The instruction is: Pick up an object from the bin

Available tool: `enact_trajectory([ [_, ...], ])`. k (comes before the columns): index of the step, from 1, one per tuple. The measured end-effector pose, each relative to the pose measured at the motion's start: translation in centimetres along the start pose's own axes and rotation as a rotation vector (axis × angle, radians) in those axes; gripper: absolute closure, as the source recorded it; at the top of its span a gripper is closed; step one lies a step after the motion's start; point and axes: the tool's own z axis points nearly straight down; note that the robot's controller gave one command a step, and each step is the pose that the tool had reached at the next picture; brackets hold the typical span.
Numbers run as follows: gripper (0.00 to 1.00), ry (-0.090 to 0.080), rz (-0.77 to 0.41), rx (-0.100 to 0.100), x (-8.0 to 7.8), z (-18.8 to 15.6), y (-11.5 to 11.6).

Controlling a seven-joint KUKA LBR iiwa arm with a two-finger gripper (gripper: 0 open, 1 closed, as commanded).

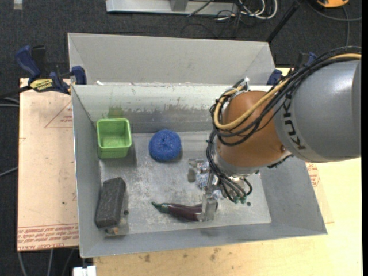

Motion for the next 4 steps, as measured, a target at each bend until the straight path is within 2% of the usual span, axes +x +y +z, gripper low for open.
enact_trajectory([
  [1, 0.0, 0.002, -0.1, 0.0, 0.6, 0.6, -1.0],
  [2, 1.0, 0.002, -0.19, 0.0, 0.4, 4.3, -1.3],
  [3, 1.0, 0.002, -0.19, 0.0, 0.4, 4.3, -1.3],
  [4, 1.0, -0.001, -0.262, 0.0, -2.1, 5.2, -1.5],
])
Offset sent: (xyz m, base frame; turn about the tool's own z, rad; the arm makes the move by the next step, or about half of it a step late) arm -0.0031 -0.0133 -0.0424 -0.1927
